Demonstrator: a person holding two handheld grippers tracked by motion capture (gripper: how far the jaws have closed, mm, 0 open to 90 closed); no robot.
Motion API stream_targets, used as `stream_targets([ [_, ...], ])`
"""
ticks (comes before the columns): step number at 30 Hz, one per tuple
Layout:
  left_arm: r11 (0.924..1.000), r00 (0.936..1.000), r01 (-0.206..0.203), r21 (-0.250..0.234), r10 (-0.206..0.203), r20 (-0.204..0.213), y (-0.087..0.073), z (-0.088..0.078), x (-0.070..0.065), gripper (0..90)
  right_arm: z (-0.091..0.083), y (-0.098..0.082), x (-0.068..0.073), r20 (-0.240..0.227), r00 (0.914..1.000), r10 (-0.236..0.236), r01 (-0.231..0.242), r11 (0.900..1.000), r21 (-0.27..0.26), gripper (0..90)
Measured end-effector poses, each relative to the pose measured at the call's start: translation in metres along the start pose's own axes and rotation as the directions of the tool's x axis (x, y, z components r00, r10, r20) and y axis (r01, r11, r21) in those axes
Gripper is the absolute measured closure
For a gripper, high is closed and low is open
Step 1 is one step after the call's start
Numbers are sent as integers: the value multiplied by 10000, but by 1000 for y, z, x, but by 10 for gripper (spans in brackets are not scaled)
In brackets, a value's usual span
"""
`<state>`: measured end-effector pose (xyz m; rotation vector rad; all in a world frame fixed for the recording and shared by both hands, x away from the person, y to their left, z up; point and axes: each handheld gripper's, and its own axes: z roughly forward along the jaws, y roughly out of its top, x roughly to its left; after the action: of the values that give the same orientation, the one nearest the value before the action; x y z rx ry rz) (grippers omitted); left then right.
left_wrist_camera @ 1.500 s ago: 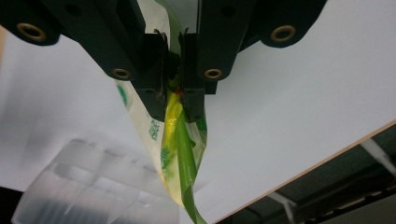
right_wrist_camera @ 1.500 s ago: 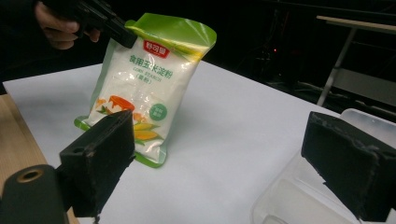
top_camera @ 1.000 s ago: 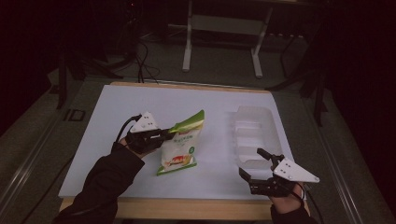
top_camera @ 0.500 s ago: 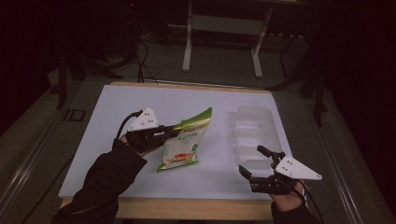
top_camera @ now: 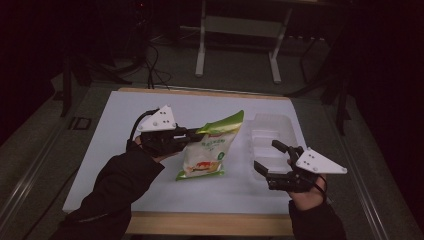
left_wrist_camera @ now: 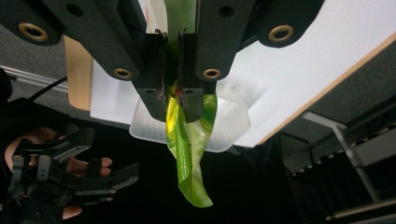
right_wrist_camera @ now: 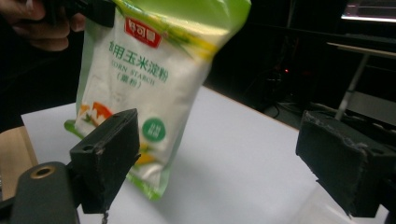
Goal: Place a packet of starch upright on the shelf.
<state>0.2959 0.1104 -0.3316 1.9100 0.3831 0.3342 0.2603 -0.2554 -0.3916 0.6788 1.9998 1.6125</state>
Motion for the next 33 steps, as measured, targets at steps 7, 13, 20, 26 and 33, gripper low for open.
stream_targets([
  [7,9999,9997,-111,-87,113,221,5,7,-5,850,26,17,-8,-770,9970,66,-54,9999,158,134],
  [13,9999,9984,-81,-95,87,561,5,13,-8,850,51,20,-12,-1529,9881,180,-129,9993,346,156],
  [20,9999,9960,-80,-136,92,888,6,20,-12,850,64,20,-7,-2257,9737,314,-131,9965,821,344],
  [26,9999,9955,-154,-34,157,930,5,23,-15,849,66,21,-12,-2611,9625,732,-398,9906,1312,567],
  [33,10000,9946,55,-26,-52,1039,3,23,-11,849,62,27,-6,-2384,9687,690,-296,9858,1653,827],
])
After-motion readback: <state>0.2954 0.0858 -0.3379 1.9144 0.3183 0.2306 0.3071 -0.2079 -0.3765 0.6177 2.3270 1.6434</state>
